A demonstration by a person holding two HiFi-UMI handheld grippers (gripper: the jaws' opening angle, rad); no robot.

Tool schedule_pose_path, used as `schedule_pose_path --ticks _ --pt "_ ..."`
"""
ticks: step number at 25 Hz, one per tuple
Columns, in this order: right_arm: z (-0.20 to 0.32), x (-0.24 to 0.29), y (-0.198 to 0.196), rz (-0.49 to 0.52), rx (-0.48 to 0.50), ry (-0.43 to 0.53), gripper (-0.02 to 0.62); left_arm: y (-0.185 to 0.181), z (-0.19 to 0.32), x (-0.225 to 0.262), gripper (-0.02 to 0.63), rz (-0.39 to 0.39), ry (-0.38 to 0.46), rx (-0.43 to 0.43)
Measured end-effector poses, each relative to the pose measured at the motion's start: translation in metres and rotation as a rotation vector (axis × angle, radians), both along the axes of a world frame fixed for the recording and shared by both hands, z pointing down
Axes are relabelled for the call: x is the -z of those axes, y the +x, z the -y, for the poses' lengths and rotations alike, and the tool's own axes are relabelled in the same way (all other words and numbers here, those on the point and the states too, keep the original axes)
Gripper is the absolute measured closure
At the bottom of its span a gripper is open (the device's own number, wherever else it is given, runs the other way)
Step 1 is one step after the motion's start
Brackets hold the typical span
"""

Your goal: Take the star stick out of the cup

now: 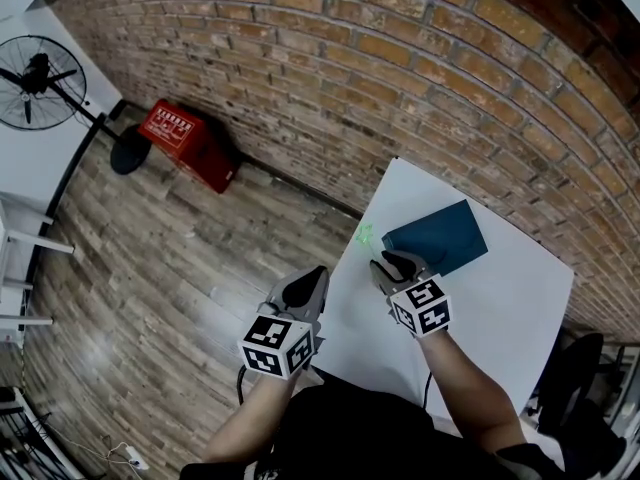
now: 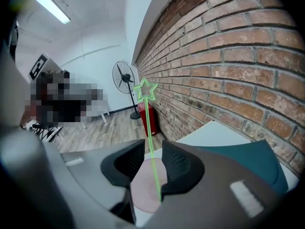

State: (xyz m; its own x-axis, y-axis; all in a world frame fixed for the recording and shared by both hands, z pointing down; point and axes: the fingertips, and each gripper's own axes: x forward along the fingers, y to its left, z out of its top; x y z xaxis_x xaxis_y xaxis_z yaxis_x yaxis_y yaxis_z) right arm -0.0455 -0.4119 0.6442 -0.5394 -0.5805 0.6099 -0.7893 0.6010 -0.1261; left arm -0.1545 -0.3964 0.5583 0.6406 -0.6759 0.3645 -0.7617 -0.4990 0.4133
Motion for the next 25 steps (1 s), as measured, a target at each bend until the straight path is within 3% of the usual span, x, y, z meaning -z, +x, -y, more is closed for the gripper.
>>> schedule_pose_path --ticks 8,13,19,25 --pt "-0.002 -0.005 -0.006 -0.08 0.07 0.016 0.5 0.004 0.0 0.003 0.6 0.005 0.006 0.0" --pt "0.003 -0.006 -0.005 -0.105 0.087 0.035 0.581 0.006 -0.001 0.005 0.6 0.006 0.009 -0.003" --pt "-0.002 -0.002 -0.006 -0.115 0.078 0.042 0.58 -0.005 -0.014 0.01 0.6 0.002 0.008 0.008" --pt "-0.006 0.026 -0.006 -0.103 0.041 0.108 0.58 -0.022 -0.033 0.022 0.6 -0.002 0.027 0.03"
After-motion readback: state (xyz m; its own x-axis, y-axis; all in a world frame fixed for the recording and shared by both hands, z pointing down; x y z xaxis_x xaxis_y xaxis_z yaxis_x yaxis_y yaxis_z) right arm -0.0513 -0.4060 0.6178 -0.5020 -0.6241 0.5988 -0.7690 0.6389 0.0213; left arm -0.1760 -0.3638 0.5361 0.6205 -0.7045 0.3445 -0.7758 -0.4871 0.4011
